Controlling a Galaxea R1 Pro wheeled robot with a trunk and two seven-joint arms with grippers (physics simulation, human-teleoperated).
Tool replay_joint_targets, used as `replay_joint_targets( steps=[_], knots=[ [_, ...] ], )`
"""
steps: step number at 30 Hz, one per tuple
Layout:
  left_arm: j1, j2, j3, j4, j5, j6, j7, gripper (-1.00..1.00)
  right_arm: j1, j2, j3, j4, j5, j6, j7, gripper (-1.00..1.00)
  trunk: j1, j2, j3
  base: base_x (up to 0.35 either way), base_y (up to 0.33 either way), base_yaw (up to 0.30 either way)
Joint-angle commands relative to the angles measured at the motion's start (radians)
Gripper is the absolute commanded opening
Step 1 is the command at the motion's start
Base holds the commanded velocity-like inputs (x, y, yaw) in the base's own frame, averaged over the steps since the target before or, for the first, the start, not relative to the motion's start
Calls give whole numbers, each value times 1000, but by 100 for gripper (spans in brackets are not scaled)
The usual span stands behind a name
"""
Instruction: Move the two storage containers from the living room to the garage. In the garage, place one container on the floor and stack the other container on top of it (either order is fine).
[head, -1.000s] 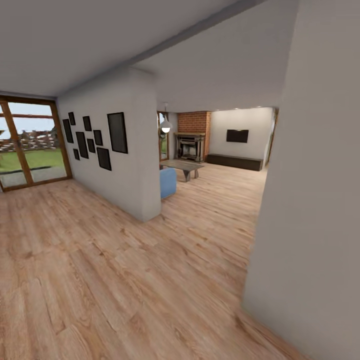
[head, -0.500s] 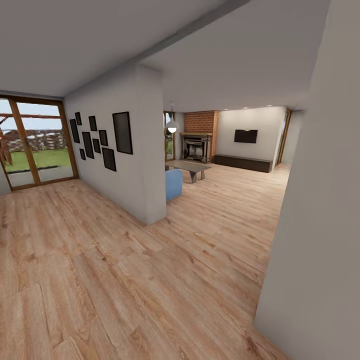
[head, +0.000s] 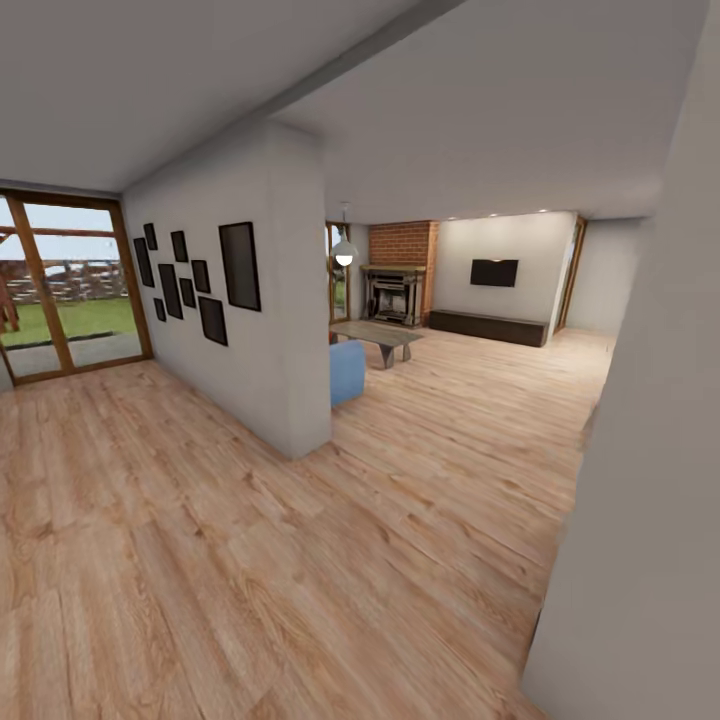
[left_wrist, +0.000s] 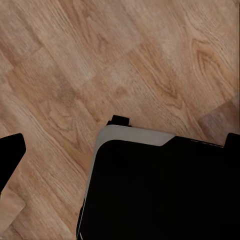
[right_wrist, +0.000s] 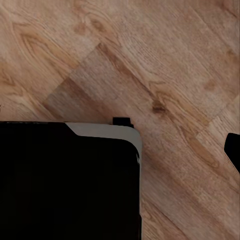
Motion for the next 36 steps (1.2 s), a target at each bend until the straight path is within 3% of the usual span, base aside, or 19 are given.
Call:
replay_joint_targets(
  steps=[1,28,36],
  knots=[
    [0,0,-3,1,7,-4,2,100,-1,1,8,3,-6,-6,-3,100,1,-1,0,322,0,0],
    [0,0,-4,1,7,1,2,100,-1,0,8,3,-3,-8,3,100,1,-1,0,322,0,-1],
    [0,0,-4,1,8,-2,2,100,-1,0,8,3,-3,-7,10,100,1,-1,0,322,0,-188]
  ],
)
